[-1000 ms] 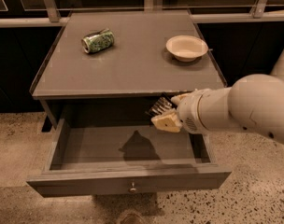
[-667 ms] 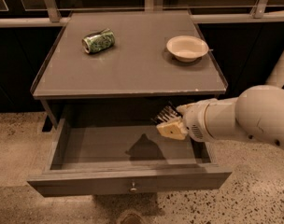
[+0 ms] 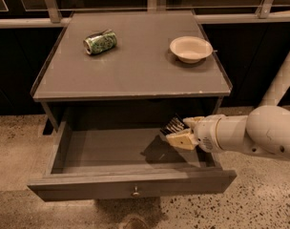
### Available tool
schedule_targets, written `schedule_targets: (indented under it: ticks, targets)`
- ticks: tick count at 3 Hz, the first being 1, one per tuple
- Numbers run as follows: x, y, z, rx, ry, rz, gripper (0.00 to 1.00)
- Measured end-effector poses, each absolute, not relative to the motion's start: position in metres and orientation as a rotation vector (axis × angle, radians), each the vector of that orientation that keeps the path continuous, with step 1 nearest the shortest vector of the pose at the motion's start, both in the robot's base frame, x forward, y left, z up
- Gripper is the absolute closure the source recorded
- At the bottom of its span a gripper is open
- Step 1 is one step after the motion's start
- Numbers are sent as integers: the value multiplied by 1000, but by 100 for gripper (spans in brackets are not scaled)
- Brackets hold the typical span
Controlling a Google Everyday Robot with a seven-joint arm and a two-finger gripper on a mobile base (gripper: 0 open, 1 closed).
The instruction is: Place rxbar chocolate into top drawer
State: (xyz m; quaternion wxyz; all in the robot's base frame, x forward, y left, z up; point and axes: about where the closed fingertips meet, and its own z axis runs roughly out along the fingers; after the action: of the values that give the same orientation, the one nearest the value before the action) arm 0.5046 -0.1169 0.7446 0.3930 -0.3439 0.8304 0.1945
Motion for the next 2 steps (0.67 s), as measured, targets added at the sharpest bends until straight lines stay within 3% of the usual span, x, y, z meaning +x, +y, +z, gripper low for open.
schedule_targets:
  ticks: [2]
  targets:
    - [528,-130,701,-900,2019,551,100]
